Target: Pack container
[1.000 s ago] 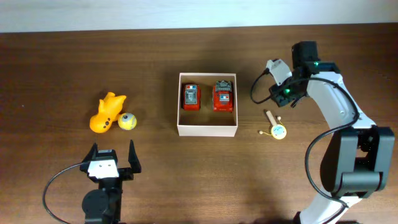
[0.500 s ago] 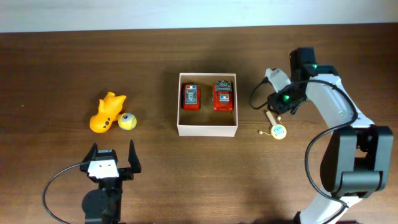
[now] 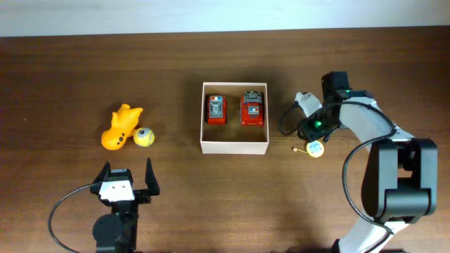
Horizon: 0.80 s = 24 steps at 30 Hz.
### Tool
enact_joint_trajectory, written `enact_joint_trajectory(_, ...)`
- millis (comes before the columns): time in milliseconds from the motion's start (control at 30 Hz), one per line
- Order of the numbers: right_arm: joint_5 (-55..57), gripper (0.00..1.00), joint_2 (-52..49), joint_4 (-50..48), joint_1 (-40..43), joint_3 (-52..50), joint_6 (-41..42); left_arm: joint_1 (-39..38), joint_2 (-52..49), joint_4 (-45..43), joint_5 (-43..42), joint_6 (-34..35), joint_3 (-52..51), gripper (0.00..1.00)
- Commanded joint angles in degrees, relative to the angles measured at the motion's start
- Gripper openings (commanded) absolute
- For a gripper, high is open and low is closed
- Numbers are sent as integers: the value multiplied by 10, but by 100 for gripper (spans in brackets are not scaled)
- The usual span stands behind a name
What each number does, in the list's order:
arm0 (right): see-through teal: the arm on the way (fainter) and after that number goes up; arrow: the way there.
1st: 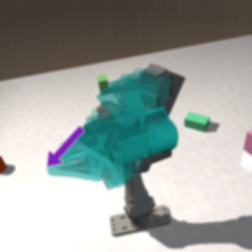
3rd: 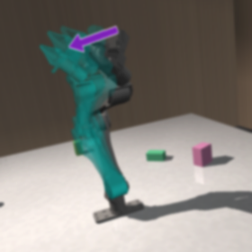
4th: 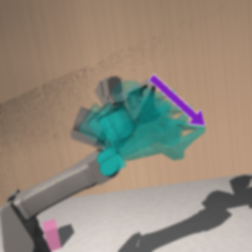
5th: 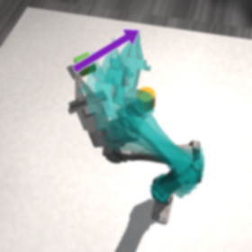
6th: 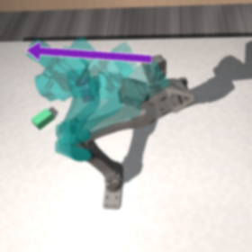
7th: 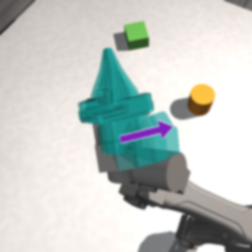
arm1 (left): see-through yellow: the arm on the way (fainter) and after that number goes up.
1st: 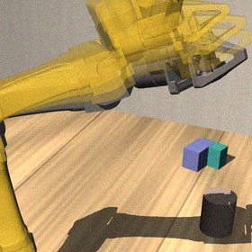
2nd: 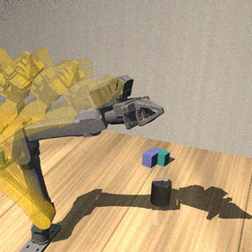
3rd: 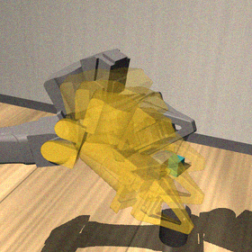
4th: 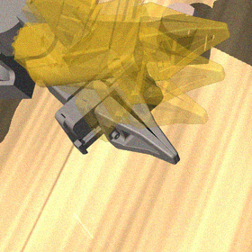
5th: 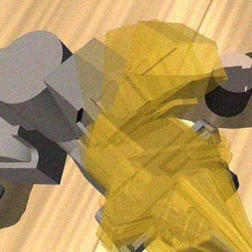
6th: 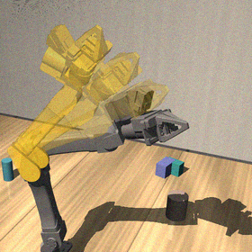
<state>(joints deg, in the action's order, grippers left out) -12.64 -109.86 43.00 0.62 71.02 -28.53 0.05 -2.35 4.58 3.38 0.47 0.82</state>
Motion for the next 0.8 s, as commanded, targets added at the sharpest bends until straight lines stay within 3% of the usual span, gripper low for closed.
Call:
enact_joint_trajectory(0,-12,38,-2,-25,-8,-29,10,-2,3,0,-6,2,-3,99)
enact_joint_trajectory(300,4,37,-8,-73,-6,-40,13,-2,3,0,-6,2,-3,99)
enact_joint_trajectory(767,13,15,-19,-72,-6,-40,12,-2,3,0,-6,2,-3,99)
